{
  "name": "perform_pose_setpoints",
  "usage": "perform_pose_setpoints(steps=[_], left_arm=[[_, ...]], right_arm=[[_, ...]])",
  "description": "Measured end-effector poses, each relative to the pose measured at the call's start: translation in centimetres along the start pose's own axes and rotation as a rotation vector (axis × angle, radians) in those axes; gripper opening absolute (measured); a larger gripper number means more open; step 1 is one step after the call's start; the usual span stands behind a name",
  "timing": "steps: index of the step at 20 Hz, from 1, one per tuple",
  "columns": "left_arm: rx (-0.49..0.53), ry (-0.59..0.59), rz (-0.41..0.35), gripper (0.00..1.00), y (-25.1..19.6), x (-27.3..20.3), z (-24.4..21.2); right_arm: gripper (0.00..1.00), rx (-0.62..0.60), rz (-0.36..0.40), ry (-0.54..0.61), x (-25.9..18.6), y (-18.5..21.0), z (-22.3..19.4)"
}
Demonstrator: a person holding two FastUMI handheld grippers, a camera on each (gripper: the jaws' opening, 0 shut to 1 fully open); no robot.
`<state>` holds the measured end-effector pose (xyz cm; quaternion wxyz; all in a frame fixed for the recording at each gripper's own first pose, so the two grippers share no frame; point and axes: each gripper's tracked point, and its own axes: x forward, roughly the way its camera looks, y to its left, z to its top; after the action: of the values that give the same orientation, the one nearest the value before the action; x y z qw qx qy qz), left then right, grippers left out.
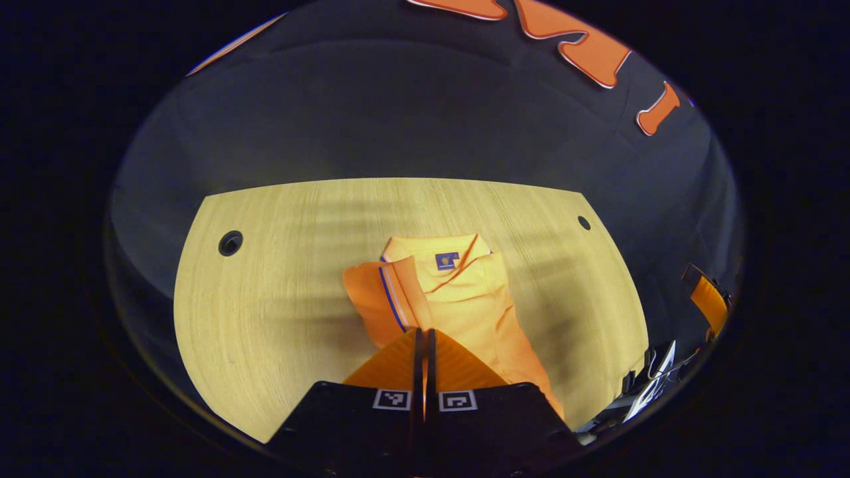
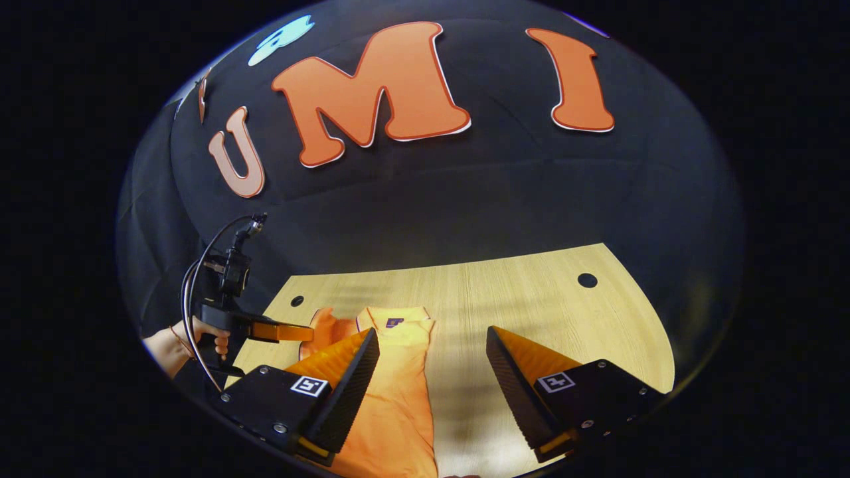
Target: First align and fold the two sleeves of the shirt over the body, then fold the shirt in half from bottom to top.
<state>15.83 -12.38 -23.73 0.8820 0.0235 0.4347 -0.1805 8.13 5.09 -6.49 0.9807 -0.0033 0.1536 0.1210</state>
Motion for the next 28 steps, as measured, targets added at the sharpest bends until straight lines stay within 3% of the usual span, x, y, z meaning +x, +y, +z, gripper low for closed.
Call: perform_pose_setpoints(steps=[9, 16, 17, 19, 20, 21, 22, 24, 28], left_arm=[[0.058, 0.093, -0.031, 0.01, -6.4, 6.1, -2.1], [-0.026, 0.133, -0.055, 0.03, -8.8, 10.3, -4.1], [-0.032, 0.133, -0.071, 0.08, -9.1, 10.3, -3.9], [-0.035, 0.128, -0.069, 0.34, -9.1, 11.0, -4.3], [-0.044, 0.122, -0.06, 0.6, -8.9, 10.9, -4.1], [-0.059, 0.113, -0.041, 0.71, -8.5, 10.8, -4.1], [-0.067, 0.104, -0.04, 0.71, -8.3, 10.7, -3.9], [-0.068, 0.092, -0.023, 1.0, -7.6, 9.7, -3.7], [-0.057, 0.051, -0.005, 0.99, -5.9, 6.9, -3.2]], right_arm=[[0.99, 0.038, -0.038, 0.044, 0.4, -3.5, -2.4], [0.99, 0.059, -0.038, 0.092, 1.5, -4.2, -4.2], [0.99, 0.065, -0.037, 0.098, 1.8, -4.2, -4.4], [0.99, 0.068, -0.038, 0.108, 2.1, -4.1, -4.9], [0.99, 0.066, -0.039, 0.113, 2.1, -4.0, -5.1], [0.99, 0.066, -0.038, 0.116, 2.3, -3.9, -5.2], [0.99, 0.068, -0.037, 0.119, 2.4, -3.7, -5.2], [0.99, 0.077, -0.031, 0.123, 2.5, -3.3, -5.3], [0.99, 0.101, -0.006, 0.132, 3.0, -1.9, -5.3]])
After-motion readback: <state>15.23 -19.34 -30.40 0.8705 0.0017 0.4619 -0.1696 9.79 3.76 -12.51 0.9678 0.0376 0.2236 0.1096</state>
